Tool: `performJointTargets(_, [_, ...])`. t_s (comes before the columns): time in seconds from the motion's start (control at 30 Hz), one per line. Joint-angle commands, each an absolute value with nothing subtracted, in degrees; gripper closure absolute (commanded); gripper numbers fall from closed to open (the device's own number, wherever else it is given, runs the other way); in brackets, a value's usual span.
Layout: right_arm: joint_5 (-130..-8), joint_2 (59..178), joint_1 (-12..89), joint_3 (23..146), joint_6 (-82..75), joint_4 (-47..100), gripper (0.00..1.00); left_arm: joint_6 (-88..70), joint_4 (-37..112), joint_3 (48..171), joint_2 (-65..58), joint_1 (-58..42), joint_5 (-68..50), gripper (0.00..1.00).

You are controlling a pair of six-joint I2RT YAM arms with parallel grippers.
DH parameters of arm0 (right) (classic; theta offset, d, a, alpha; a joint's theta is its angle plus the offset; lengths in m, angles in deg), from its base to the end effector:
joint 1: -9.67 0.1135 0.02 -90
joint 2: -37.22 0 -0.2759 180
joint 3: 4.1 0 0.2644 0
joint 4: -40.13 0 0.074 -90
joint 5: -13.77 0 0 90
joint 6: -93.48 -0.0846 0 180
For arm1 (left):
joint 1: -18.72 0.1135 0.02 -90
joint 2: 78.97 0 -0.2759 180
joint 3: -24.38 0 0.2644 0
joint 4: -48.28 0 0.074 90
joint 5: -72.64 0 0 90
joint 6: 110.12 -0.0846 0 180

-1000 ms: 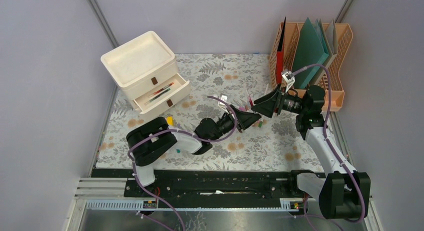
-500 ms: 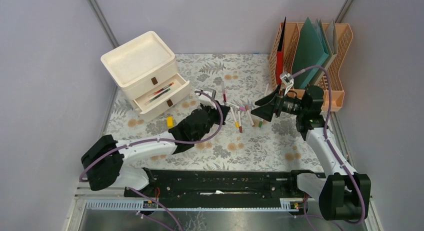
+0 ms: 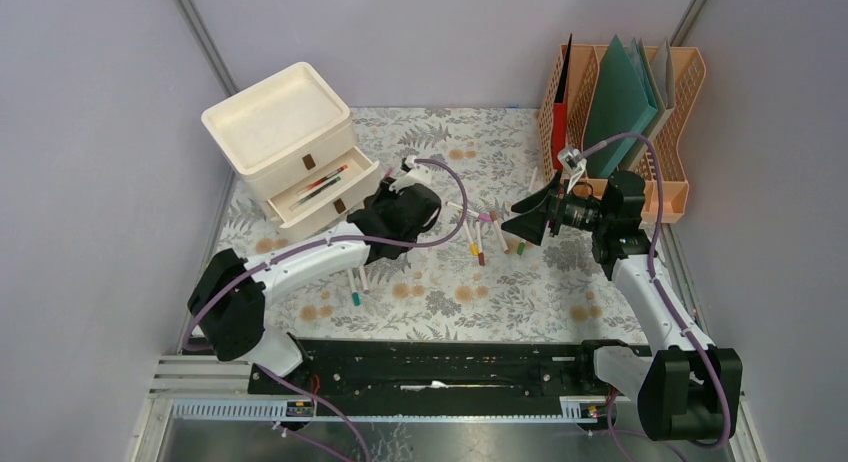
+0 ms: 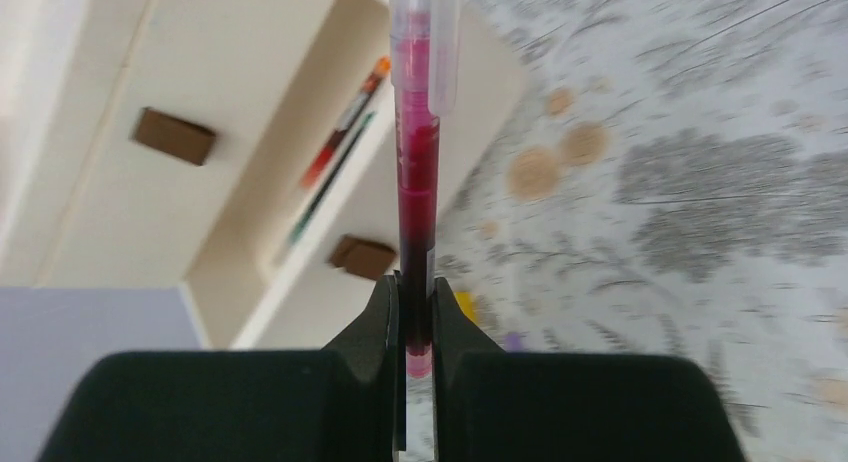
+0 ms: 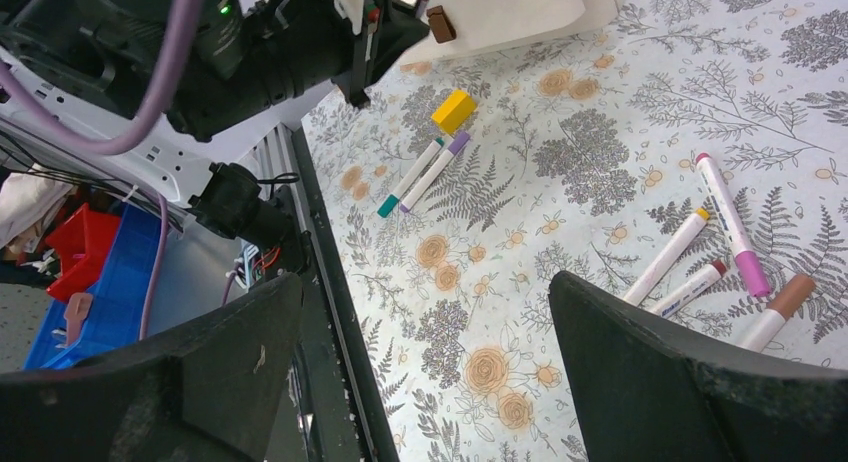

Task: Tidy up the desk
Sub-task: Place the stationery in the drawer.

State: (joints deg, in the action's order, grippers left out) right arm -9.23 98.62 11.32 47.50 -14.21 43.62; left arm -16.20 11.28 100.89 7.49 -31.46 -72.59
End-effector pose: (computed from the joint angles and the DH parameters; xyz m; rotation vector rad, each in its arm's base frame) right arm 0.2525 0.0852 0.2990 -0.6783 1.6266 1.2172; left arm 0.2755 -0.2219 0.2539 0.4074 2.0074 0.5748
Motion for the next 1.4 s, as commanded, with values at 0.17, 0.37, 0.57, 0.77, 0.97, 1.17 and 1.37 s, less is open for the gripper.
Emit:
performJointTargets(0.17, [-9.7,98.5,11.3,50.3,-12.2,43.2,0.00,-40.2,16.0,100.1,3.1,-25.6,-83.0,1.00])
performJointTargets(0.37, [-9.6,98.5,11.3,50.4,-12.2,43.0,0.00,-51.1,24.7,96.3,1.2,-19.9,-81.6,0.93])
performJointTargets(0.57, [-9.1,98.5,11.3,50.4,-12.8,43.2,0.00,-53.9,26.8,95.7,2.3,-13.7,-77.0,0.77])
performJointTargets(0.77, [-9.0,97.5,11.3,50.4,-13.0,43.3,0.00,-49.5,26.2,97.2,4.1,-12.1,-79.2,0.32])
performJointTargets(0.97, [-9.0,97.3,11.3,50.3,-12.8,43.4,0.00,-31.0,7.1,108.2,0.2,-12.4,-70.7,0.13])
performJointTargets(1.17, [-9.1,97.6,11.2,50.6,-11.7,42.3,0.00,-19.3,8.1,104.3,-11.9,-12.4,-44.6,0.01])
performJointTargets(1.37, [-9.2,97.5,10.8,50.7,-9.3,40.9,0.00,-7.4,30.1,84.0,-27.2,-12.4,-25.8,0.01])
